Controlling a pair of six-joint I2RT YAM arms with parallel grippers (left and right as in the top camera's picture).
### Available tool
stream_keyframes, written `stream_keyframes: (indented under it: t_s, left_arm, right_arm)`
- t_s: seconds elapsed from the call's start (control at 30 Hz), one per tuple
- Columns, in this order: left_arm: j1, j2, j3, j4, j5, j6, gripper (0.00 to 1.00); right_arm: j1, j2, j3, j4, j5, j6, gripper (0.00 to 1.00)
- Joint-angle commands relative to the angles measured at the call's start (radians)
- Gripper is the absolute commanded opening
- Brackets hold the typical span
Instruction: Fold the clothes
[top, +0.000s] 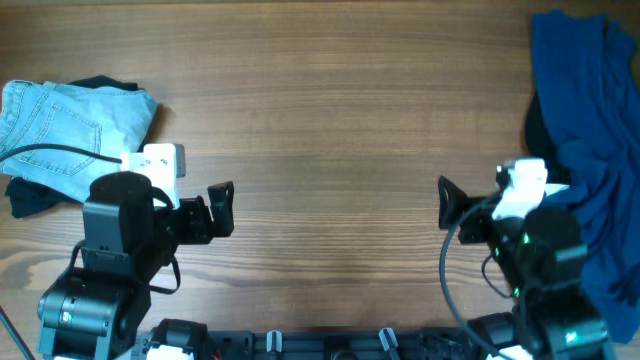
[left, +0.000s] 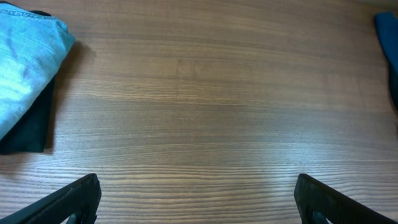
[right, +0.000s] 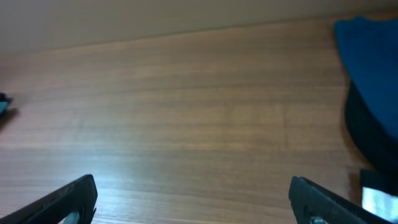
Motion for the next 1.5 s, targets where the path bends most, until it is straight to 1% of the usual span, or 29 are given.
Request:
stream_keyframes:
  t_s: [0.0, 0.03, 0.13, 0.17, 0.23, 0.33, 0.47, 0.5, 0.53, 0.63, 0.73, 1.47]
  left_arm:
    - [-0.003, -0.003, -0.005, 0.0, -0.013, 0.012, 1.0]
    - [-0.003, -0.003, -0.005, 0.0, -0.013, 0.012, 1.0]
    - [-0.003, -0.003, -0.005, 0.0, -0.013, 0.012, 1.0]
    - [-0.003, -0.003, -0.005, 0.0, -0.013, 0.012, 1.0]
    - [-0.003, -0.003, -0.005, 0.0, -0.013, 0.012, 1.0]
    - [-0.003, -0.003, -0.005, 0.0, -0.013, 0.012, 1.0]
    - [-0.003, -0.003, -0.005, 0.0, -0.013, 0.012, 1.0]
    - [-0.003, -0.003, -0.005, 0.0, -0.013, 0.012, 1.0]
    - [-0.003, -0.003, -0.005, 0.0, -0.013, 0.012, 1.0]
    - [-0.003, -0.003, -0.005, 0.0, -0.013, 0.012, 1.0]
    - [-0.003, -0.003, -0.005, 0.0, -0.013, 0.012, 1.0]
    - [-0.003, -0.003, -0.005, 0.0, -0.013, 0.012, 1.0]
  right_arm:
    - [-0.031, -0.162, -0.189, 0.108, -0.035, -0.039, 1.0]
    - [-0.033, -0.224, -0.25, 0.166, -0.035, -0.039, 1.0]
    - [-0.034, -0.354, -0.356, 0.264, -0.04, -0.061, 1.0]
    - [-0.05, -0.43, -0.404, 0.307, -0.06, -0.109, 1.0]
    - [-0.069, -0.483, -0.43, 0.317, -0.064, -0.14, 1.0]
    - [-0.112, -0.498, -0.456, 0.345, -0.08, -0.179, 1.0]
    - [-0.149, -0.498, -0.541, 0.561, -0.119, -0.32, 1.0]
    - [-0.151, -0.498, -0.563, 0.591, -0.122, -0.326, 1.0]
    - [-0.151, -0.498, -0.615, 0.658, -0.127, -0.323, 1.0]
    - [-0.151, -0.498, -0.632, 0.613, -0.157, -0.323, 1.0]
    - [-0.151, -0.498, -0.632, 0.613, -0.158, -0.291, 1.0]
    - [-0.151, -0.497, -0.632, 0.614, -0.158, -0.29, 1.0]
